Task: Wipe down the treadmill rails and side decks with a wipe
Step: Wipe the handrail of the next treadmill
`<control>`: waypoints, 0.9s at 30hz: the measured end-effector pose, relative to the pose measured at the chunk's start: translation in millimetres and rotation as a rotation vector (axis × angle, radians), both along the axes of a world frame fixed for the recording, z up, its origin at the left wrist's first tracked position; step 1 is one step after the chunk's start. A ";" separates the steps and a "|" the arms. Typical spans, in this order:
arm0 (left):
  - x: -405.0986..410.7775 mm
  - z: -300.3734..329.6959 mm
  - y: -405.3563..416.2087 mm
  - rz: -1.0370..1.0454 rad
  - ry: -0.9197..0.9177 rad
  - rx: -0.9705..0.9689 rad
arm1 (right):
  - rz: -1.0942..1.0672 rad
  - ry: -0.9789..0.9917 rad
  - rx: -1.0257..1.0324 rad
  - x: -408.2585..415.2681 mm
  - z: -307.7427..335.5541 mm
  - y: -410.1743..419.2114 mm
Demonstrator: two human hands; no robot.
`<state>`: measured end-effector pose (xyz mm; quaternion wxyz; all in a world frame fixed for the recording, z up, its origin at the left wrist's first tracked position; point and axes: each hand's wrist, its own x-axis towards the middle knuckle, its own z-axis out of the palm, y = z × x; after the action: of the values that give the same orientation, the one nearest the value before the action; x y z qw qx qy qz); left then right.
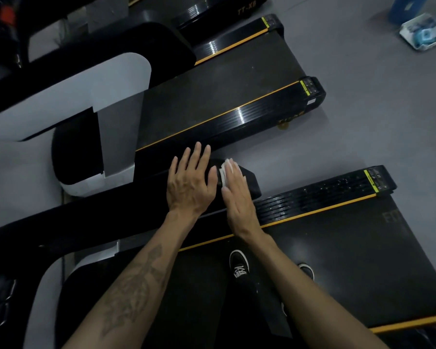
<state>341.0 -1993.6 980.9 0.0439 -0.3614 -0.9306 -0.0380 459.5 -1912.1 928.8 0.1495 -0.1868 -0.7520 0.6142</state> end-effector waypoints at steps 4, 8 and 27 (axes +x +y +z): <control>0.1 0.0 -0.5 0.000 0.008 0.002 | 0.050 -0.052 0.001 -10.3 -9.2 21.6; 0.3 -0.3 -0.4 0.006 0.024 0.017 | -0.009 -0.115 -0.060 8.4 -14.9 7.5; 1.0 1.0 -0.1 0.014 0.020 -0.010 | -0.012 -0.046 -0.105 6.6 6.4 -3.7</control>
<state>342.0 -1993.7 981.9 0.0513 -0.3553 -0.9329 -0.0293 466.2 -1915.8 935.2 0.1259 -0.2132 -0.7209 0.6473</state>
